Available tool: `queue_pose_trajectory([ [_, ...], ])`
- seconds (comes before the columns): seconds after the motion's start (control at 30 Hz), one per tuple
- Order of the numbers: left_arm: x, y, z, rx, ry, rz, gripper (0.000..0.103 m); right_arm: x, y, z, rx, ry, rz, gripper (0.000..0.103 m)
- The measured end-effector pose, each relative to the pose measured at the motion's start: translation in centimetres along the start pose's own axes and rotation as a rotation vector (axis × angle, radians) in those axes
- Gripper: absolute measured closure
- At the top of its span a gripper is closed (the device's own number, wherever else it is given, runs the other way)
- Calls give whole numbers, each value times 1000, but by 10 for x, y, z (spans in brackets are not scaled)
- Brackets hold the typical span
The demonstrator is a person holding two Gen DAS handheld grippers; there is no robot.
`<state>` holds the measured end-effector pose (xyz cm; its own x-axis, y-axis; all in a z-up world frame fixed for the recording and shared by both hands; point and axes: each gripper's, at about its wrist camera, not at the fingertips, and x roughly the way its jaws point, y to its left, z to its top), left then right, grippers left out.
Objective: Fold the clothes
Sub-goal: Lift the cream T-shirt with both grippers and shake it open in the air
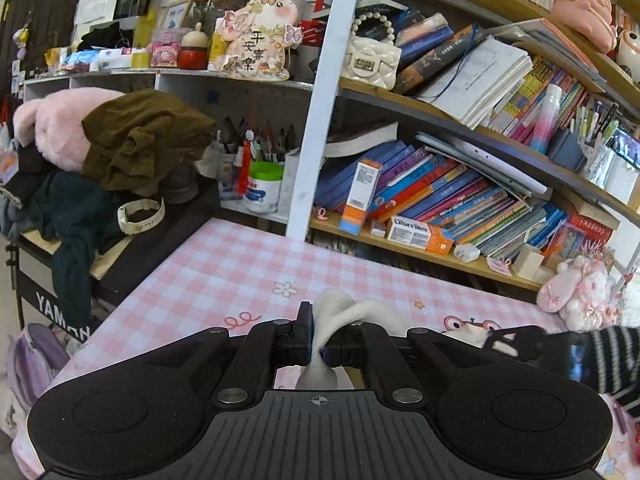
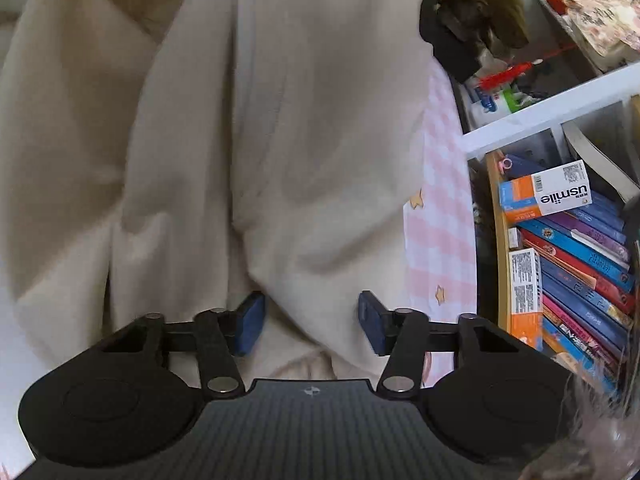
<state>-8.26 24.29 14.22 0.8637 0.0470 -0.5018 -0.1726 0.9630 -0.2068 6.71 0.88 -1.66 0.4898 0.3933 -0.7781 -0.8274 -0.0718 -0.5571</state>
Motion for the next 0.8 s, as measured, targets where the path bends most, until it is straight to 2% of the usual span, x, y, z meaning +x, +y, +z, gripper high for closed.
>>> queue_pose_trajectory([
  [0.03, -5, -1, 2, 9, -8, -10, 99, 1, -4, 2, 65, -14, 11, 87],
  [0.07, -9, -1, 5, 18, -15, -20, 100, 2, -8, 4, 130, -27, 21, 98],
  [0.17, -27, -2, 14, 66, -44, -16, 100, -20, -31, 2, 429, -139, -6, 99],
  [0.23, -40, -1, 20, 94, -71, -8, 100, -55, -49, -15, 645, -234, -78, 99],
  [0.3, -53, 1, 26, 107, -100, -27, 100, -105, -63, -39, 840, -332, -192, 99],
  [0.4, -71, -4, 31, 122, -159, -117, 100, -193, -76, -74, 1087, -501, -412, 99],
  [0.47, -83, -14, 38, 151, -224, -198, 100, -251, -69, -77, 1099, -590, -577, 99],
  [0.53, -97, -25, 45, 186, -296, -281, 99, -306, -56, -67, 1037, -642, -750, 99],
  [0.67, -134, -34, 59, 228, -458, -434, 99, -397, -23, -45, 900, -738, -1036, 99],
  [0.8, -173, -30, 68, 246, -619, -563, 99, -477, 13, -22, 776, -838, -1261, 99],
])
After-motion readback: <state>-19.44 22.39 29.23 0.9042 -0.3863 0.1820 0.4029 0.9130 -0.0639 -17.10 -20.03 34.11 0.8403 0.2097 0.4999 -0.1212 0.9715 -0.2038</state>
